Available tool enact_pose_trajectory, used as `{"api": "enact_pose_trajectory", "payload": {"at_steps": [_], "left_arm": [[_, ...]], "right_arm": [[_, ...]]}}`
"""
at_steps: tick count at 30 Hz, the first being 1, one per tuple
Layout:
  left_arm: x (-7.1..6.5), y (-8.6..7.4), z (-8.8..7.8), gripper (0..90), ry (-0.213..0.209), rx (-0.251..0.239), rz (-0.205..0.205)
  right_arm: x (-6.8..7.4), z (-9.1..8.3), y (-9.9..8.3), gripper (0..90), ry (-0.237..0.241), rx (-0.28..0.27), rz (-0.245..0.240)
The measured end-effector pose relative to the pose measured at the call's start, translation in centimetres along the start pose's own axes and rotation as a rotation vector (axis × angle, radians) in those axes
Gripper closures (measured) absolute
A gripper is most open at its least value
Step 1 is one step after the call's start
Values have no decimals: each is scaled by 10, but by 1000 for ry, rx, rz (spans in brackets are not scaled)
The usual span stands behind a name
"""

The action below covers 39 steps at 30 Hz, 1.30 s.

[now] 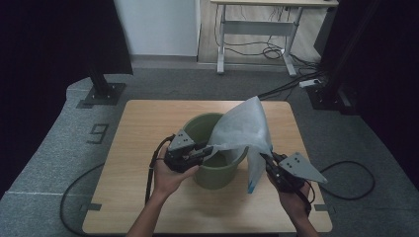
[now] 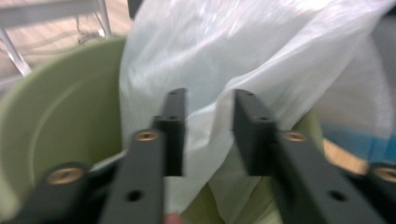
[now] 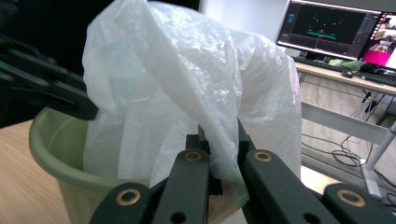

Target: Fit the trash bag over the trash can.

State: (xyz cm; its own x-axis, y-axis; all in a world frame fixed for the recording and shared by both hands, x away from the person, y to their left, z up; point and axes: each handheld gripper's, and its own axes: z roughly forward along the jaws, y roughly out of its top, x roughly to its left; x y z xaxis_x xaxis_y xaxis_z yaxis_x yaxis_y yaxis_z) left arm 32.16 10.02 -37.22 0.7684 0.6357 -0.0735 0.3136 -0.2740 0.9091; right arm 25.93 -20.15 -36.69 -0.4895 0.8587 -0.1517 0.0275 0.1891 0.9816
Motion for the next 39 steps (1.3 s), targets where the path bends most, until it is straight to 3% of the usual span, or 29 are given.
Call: {"api": "enact_pose_trajectory", "payload": {"at_steps": [4, 9, 16, 21, 23, 26, 29, 34, 39], "left_arm": [[-4, 3, -6, 477, 5, -30, 21], [-9, 8, -8, 466, -18, -43, 44], [-12, 9, -1, 750, -52, -2, 51], [-12, 7, -2, 876, -8, -20, 67], [-9, 6, -4, 894, 3, -22, 57], [-3, 5, -5, 897, 16, -8, 39], [1, 2, -5, 898, 59, 17, 38], [6, -4, -9, 898, 83, 36, 28], [14, -9, -13, 897, 101, 59, 6]], "right_arm": [[8, 12, 1, 884, 21, 38, -33], [16, 21, -4, 869, 48, 64, -44], [18, 23, -6, 852, 59, 70, -38], [16, 22, -7, 846, 67, 62, -31], [16, 21, -7, 809, 72, 57, -24], [16, 18, -8, 678, 76, 43, 4], [17, 14, -11, 575, 74, 39, 50], [22, 6, -23, 455, 94, 61, 86], [26, -6, -32, 367, 232, 61, 162]]}}
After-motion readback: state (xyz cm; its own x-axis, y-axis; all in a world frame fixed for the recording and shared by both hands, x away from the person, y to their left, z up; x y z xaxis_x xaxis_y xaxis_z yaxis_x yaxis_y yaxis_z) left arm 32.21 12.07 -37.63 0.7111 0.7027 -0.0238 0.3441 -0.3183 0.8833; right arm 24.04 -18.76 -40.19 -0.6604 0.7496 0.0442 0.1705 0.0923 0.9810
